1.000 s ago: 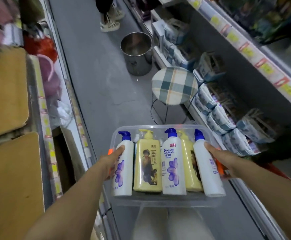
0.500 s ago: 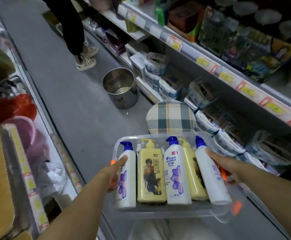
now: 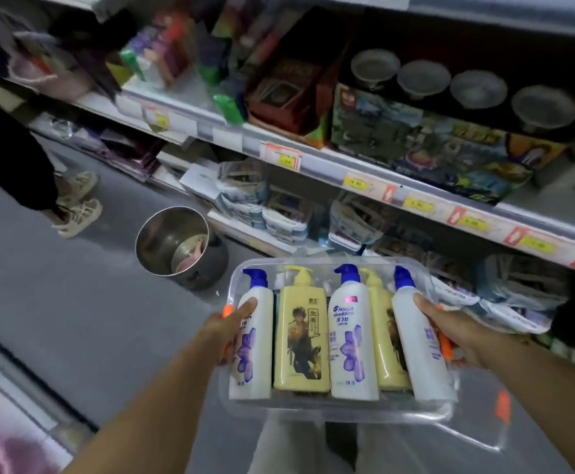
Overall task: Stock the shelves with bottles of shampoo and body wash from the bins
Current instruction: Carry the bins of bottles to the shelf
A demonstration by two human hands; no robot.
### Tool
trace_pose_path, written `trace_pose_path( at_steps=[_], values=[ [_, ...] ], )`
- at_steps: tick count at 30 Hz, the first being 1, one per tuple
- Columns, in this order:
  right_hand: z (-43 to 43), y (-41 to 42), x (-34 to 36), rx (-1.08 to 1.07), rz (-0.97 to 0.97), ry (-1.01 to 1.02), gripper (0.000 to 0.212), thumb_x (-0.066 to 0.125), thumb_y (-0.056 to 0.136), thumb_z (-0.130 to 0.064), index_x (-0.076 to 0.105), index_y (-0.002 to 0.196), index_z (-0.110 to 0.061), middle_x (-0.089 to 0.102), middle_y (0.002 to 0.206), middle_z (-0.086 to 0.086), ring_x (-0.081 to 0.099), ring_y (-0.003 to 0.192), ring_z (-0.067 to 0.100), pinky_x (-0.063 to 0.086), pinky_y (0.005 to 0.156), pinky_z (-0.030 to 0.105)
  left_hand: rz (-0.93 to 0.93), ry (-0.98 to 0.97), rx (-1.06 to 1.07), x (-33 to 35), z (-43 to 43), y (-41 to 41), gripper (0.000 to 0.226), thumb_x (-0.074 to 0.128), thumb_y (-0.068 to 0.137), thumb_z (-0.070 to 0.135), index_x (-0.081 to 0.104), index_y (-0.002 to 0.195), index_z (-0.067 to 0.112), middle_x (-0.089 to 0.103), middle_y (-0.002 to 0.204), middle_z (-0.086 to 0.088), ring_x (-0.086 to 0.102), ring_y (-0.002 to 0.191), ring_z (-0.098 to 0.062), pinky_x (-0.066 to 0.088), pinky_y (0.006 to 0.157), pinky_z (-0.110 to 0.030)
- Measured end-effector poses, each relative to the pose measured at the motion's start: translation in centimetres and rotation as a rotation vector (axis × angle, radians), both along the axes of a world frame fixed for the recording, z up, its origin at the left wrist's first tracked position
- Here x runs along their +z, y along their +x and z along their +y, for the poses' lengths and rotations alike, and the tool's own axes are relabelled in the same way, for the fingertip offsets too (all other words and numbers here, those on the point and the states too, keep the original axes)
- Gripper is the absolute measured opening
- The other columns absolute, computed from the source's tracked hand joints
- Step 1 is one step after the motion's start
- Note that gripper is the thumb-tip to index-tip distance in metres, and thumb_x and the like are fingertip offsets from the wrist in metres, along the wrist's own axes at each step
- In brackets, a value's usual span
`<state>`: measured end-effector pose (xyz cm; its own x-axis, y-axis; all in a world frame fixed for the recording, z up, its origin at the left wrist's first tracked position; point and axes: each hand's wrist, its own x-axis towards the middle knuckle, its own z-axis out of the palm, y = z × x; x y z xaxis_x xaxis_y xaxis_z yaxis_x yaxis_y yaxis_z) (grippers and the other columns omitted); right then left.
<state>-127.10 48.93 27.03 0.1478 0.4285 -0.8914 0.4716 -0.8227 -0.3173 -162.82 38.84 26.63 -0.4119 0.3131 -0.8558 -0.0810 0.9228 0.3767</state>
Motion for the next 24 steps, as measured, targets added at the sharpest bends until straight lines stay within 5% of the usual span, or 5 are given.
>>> trace_pose_path(
  at_steps=[4, 8, 14, 19, 24],
  values=[
    [1.4, -2.2, 0.1, -0.128, -0.019, 0.036, 0.061, 0.059, 0.081, -0.069, 0.061, 0.098, -0.01, 0.067, 0.088, 0.014, 0.063, 0.078, 0.029, 0.048, 0.081, 0.043, 0.011, 0.006, -0.104, -0.8, 5.9, -2.9, 0.06, 0.07, 0.079, 0.063, 0.063, 0.097, 0.007, 0.068, 0.075, -0.01, 0.063, 0.059, -0.021, 0.051, 0.053, -0.025],
    [2.4, -3.9, -0.5, -0.211, -0.005, 0.038, 0.056, 0.055, 0.084, -0.069, 0.056, 0.096, -0.014, 0.063, 0.092, 0.011, 0.059, 0.081, 0.027, 0.047, 0.087, 0.047, -0.004, 0.007, -0.208, -1.4, 11.4, -4.9, 0.053, 0.071, 0.084, 0.053, 0.06, 0.091, 0.002, 0.058, 0.057, -0.009, 0.052, 0.032, -0.015, 0.045, 0.034, -0.019],
    [3.5, -5.8, -2.2, -0.296, 0.013, 0.061, 0.049, 0.053, 0.088, -0.065, 0.054, 0.091, -0.016, 0.06, 0.088, 0.009, 0.057, 0.078, 0.025, 0.045, 0.083, 0.046, -0.049, 0.01, -0.294, -3.7, 16.7, -7.3, 0.073, 0.076, 0.072, 0.066, 0.065, 0.102, 0.001, 0.065, 0.074, -0.015, 0.059, 0.053, -0.025, 0.058, 0.069, -0.042],
    [4.7, -7.0, -3.6, -0.33, 0.014, 0.07, 0.047, 0.051, 0.092, -0.06, 0.053, 0.088, -0.013, 0.06, 0.084, 0.011, 0.056, 0.074, 0.024, 0.044, 0.073, 0.04, -0.071, -0.014, -0.311, -6.1, 18.4, -7.9, 0.077, 0.076, 0.066, 0.072, 0.065, 0.101, 0.005, 0.066, 0.079, -0.015, 0.06, 0.062, -0.027, 0.058, 0.083, -0.054],
    [5.5, -7.2, -3.7, -0.357, 0.008, 0.014, 0.054, 0.052, 0.089, -0.064, 0.054, 0.097, -0.011, 0.062, 0.09, 0.014, 0.058, 0.078, 0.028, 0.045, 0.082, 0.045, -0.084, -0.042, -0.332, -6.8, 19.1, -8.3, 0.08, 0.074, 0.063, 0.076, 0.065, 0.101, 0.006, 0.068, 0.081, -0.015, 0.064, 0.071, -0.031, 0.055, 0.089, -0.058]
  ],
)
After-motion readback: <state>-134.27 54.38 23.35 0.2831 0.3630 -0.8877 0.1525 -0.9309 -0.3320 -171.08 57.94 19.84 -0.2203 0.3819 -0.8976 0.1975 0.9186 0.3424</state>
